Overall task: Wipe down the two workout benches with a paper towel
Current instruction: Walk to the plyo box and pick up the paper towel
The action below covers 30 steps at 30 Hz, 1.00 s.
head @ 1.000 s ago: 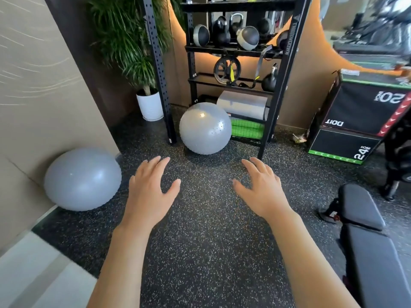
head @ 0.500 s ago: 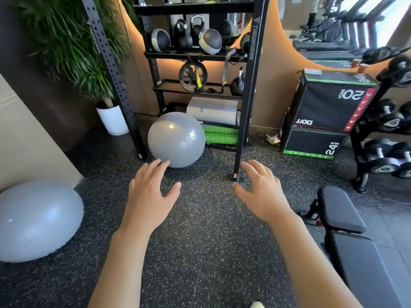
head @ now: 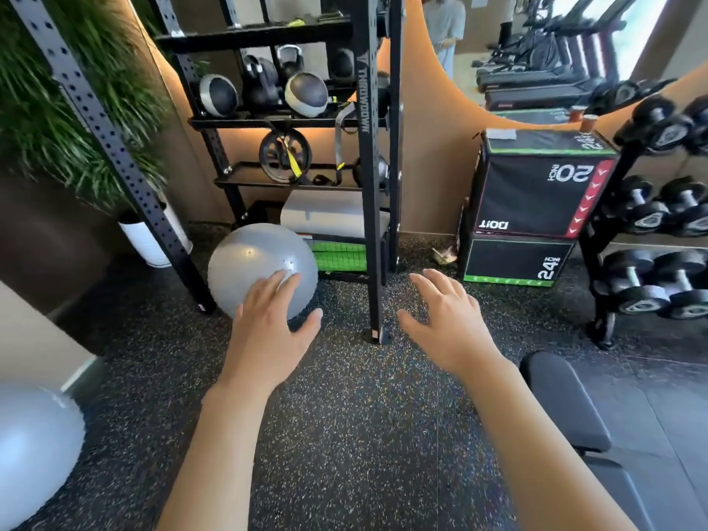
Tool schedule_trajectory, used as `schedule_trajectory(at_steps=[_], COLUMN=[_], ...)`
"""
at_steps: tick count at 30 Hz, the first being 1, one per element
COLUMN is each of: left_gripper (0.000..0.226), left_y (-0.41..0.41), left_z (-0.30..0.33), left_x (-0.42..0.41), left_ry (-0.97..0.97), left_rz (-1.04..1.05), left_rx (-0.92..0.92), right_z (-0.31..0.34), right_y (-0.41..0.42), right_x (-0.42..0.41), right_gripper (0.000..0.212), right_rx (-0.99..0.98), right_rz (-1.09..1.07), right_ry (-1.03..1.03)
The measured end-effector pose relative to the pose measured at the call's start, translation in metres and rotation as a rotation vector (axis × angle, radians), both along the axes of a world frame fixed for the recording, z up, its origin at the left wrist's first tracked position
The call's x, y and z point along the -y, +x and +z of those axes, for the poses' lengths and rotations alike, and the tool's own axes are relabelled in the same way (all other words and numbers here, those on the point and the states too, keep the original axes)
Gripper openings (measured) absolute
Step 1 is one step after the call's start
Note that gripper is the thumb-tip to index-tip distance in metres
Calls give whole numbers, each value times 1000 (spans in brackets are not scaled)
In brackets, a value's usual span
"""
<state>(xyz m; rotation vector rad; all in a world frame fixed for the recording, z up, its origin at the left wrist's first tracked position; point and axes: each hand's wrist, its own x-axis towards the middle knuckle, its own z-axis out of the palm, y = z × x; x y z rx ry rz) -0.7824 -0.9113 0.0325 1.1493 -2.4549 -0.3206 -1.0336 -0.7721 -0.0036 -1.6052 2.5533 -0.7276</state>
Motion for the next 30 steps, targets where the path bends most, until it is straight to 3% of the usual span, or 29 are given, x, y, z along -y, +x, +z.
schedule_trajectory(at_steps=[19,30], left_gripper=[65,65], left_y=[-253,-371], left_z=[-19,-29], left_x=[78,220], left_ry=[7,65], left_rz=[-296,-350], left_rx=[27,-16], right_z=[-25,-11], right_y=[-188,-304], right_x=[17,147], right_gripper=[75,74], right_rx=[67,57], right_rz=[-263,-364], right_ry=[-12,37])
